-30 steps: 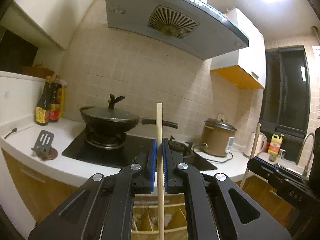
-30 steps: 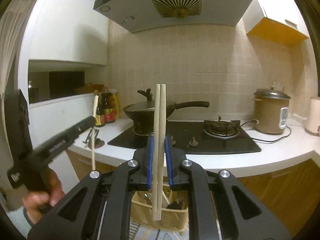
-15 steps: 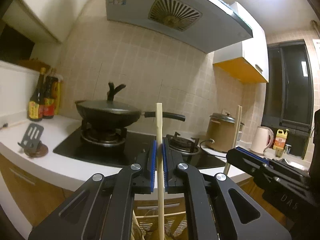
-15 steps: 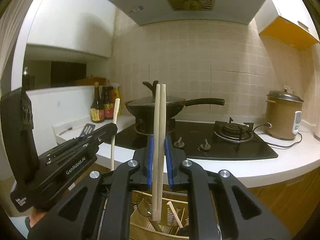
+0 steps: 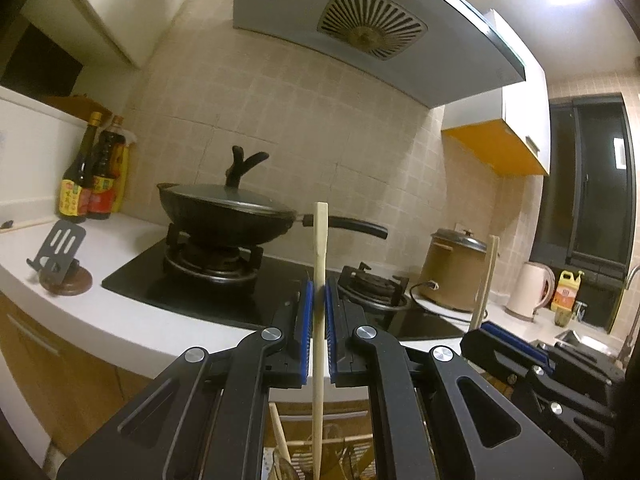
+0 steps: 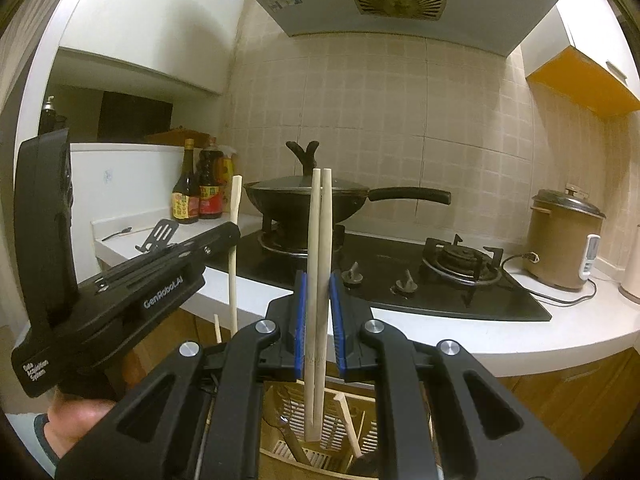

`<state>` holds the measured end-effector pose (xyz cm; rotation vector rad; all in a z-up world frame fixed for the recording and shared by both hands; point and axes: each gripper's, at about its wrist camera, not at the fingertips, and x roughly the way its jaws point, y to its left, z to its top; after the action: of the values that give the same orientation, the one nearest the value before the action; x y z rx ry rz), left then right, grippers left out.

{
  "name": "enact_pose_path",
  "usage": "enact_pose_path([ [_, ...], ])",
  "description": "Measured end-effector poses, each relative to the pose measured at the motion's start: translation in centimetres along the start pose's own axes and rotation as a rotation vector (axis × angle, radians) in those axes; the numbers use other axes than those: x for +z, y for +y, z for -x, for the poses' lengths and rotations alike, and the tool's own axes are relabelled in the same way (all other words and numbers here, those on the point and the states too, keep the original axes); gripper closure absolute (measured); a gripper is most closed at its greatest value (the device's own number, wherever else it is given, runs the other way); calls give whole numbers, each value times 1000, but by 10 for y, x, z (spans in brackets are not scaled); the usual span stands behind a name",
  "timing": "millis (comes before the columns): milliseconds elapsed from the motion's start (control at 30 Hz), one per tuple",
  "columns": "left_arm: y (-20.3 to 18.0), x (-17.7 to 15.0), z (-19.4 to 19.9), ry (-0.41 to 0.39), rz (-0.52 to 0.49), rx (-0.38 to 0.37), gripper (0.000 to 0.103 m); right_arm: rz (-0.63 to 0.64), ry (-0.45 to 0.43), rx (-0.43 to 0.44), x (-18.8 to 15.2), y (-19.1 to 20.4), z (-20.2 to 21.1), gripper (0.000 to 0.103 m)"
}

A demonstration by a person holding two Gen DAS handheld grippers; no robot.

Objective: Organize utensils
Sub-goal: 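Open both grippers to drop the chopsticks into the caddy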

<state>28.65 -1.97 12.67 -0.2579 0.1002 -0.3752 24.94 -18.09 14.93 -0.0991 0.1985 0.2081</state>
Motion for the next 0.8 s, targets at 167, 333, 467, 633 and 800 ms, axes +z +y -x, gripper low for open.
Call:
enact_pose_path([
  [167,-2,-7,6,15,-16,-5,99,-7,23,4,-8,1,-1,93],
  [333,0,-10,14,55,-1,-34,97,-40,76,42,-14,-2,-1,89],
  [467,4,-5,29,74,21,-58,73,-95,98,64,-17,-13,15,55],
  [633,4,5,64,80,29,-72,62,-163,114,68,-22,-30,46,52],
  [800,-11,6,107,82,-25,-59,52,-206,126,56,-31,-40,94,52],
])
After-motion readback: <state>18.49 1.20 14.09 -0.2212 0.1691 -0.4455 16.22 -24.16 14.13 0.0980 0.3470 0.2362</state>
